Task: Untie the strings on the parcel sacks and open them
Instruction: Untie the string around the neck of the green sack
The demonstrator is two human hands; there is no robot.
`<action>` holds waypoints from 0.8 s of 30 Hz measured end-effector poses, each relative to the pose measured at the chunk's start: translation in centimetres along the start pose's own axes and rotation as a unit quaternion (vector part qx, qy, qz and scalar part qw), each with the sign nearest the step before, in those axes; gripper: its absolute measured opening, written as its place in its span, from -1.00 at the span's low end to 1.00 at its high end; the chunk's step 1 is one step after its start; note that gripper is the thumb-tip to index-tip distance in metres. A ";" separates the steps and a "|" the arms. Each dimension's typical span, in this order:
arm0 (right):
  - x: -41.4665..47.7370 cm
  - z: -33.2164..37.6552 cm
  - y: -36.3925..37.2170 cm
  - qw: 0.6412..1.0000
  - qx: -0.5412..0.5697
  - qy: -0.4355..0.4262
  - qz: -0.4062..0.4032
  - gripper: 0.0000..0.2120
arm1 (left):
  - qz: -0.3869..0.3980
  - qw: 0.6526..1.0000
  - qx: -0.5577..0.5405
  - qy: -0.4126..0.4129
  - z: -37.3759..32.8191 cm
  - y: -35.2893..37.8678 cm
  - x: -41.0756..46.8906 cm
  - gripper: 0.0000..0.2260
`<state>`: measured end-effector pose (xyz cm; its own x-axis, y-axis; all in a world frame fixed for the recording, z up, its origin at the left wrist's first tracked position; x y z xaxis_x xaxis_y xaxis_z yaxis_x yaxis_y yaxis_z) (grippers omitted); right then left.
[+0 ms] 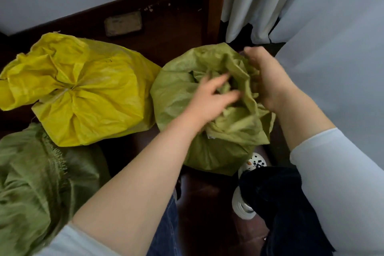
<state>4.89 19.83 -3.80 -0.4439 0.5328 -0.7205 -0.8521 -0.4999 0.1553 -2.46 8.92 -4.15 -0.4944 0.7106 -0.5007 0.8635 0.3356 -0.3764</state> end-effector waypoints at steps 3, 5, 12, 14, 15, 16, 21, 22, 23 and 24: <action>-0.5 -0.4 0.6 0.990 -0.134 -0.036 0.012 -0.40 | 0.078 0.985 0.126 0.088 -1.5 4.1 -1.0 -0.55; 0.1 -1.3 -0.4 0.983 -0.167 -0.034 -0.063 -0.28 | 0.105 0.984 0.104 0.100 -1.2 5.2 -1.7 -0.60; 0.5 -2.1 -2.4 0.987 -0.024 0.035 -0.153 -0.87 | -0.161 0.985 -0.053 -0.042 3.2 1.4 -2.1 -0.81; 0.6 -2.3 -2.0 0.989 -0.052 0.034 -0.136 -0.88 | -0.157 0.985 0.024 -0.072 3.8 0.8 -1.2 -0.34; 0.9 -2.3 -2.0 0.987 -0.099 0.026 -0.125 -0.89 | -0.112 0.989 0.062 -0.080 3.9 1.1 -0.8 -0.15; 1.1 -2.2 -1.8 0.980 -0.161 0.018 -0.115 -0.91 | -0.059 0.990 0.105 -0.070 3.9 1.6 -0.4 -0.07; 0.7 -0.2 -2.0 0.920 -0.341 -0.070 -0.182 -0.23 | 0.031 0.894 0.431 0.117 3.5 3.8 -0.8 -0.36; 0.7 0.3 -2.1 0.903 -0.353 -0.127 -0.209 -0.26 | 0.038 0.876 0.461 0.139 3.6 4.2 -0.9 -0.42; 0.5 0.6 -1.9 0.883 -0.374 -0.183 -0.218 -0.31 | 0.054 0.853 0.494 0.156 3.6 4.6 -1.3 -0.50; 0.5 0.6 -1.4 0.861 -0.409 -0.222 -0.203 -0.35 | 0.072 0.831 0.527 0.165 3.6 5.1 -1.6 -0.55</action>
<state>5.69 21.23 -3.94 -0.3729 0.8951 -0.2446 -0.5619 -0.4276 -0.7081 2.35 7.25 -8.11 -0.1889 0.8854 -0.4248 0.2599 -0.3721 -0.8911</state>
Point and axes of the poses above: each hand's wrist, its own x-axis towards the middle knuckle, its own y-axis out of the palm, z = x × y, the point moved 5 cm from there along x, towards the middle knuckle, and after that the axes turned 12 degrees about x, right-handed, at the moved point
